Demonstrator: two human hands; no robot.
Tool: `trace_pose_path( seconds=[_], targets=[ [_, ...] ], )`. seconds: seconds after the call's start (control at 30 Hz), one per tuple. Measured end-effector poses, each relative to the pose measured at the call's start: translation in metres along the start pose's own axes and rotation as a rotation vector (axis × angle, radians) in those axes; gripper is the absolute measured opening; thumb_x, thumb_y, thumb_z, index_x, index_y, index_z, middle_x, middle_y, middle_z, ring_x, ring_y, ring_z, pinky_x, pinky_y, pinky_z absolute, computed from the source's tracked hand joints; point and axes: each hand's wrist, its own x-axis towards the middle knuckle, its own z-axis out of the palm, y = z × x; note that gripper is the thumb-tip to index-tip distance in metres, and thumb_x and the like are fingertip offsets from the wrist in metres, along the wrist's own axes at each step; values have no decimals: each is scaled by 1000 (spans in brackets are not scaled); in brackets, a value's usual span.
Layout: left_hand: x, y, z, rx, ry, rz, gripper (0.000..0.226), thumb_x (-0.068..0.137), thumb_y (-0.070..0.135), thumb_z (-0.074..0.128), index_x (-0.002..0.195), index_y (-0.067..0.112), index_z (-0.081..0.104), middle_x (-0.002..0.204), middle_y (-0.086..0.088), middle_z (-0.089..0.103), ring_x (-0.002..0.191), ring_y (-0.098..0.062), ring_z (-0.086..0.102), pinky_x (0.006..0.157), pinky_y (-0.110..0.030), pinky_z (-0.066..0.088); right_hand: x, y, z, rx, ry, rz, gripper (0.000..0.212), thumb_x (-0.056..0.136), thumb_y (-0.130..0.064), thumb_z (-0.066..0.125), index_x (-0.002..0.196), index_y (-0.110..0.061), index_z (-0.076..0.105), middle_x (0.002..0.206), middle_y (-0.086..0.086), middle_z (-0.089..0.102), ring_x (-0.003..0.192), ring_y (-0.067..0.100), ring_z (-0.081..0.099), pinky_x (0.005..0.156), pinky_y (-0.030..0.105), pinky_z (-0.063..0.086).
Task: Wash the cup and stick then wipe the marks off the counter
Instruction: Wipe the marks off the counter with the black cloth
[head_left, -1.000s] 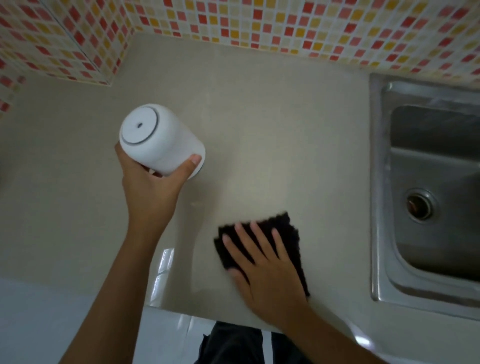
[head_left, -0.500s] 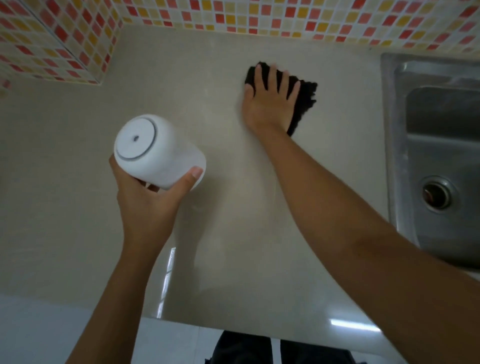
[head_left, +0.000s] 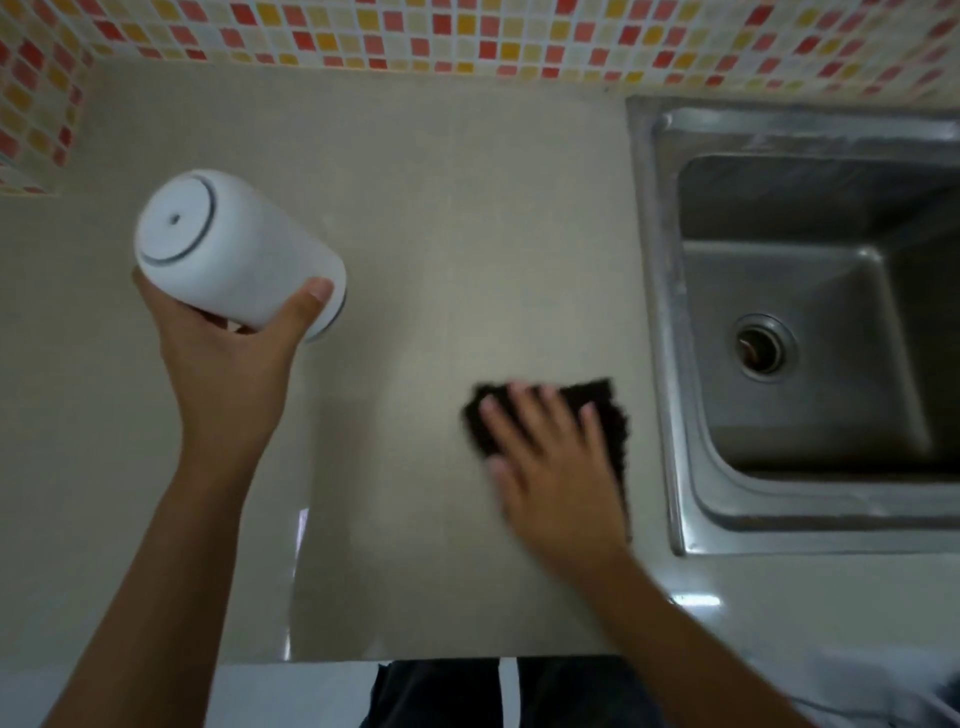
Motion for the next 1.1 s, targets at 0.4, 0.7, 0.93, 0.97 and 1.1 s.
trace_pose_path(
  seconds=[0.4, 0.7, 0.93, 0.97, 1.1],
  targets=[
    [17, 18, -11, 51, -23, 64, 84, 76, 27, 81, 142, 6, 33, 140, -7, 50, 124, -8, 52, 97, -20, 48, 76, -100, 15, 119, 77, 72, 55, 97, -43, 36, 148, -24, 32, 155, 7, 30, 142, 34, 24, 117, 53, 10],
    [33, 14, -1, 28, -13, 19, 87, 73, 32, 82, 143, 12, 34, 139, -1, 51, 123, -5, 53, 99, -20, 48, 17, -15, 1, 35, -36, -196, 52, 98, -45, 33, 148, -32, 30, 156, -2, 30, 144, 24, 25, 115, 49, 17],
    [39, 9, -2, 24, -44, 12, 86, 74, 17, 81, 144, 13, 32, 141, -1, 49, 122, -3, 52, 99, -20, 48, 241, 33, -22, 43, 115, 467, 54, 101, -44, 18, 152, -26, 18, 160, 5, 18, 146, 30, 13, 118, 52, 3],
    [39, 8, -3, 25, -39, 7, 85, 74, 18, 81, 144, 14, 33, 140, 0, 50, 122, -3, 53, 100, -22, 48, 266, 19, -22, 55, 102, 501, 55, 101, -44, 16, 152, -26, 15, 160, 5, 14, 147, 31, 9, 118, 52, -1],
    [49, 2, -3, 40, -23, -13, 85, 73, 22, 81, 144, 16, 34, 139, 1, 51, 121, -4, 54, 100, -23, 48, 294, -64, -6, 70, 80, 247, 56, 100, -45, 18, 152, -25, 16, 160, 6, 16, 146, 32, 10, 118, 50, -3]
  ],
)
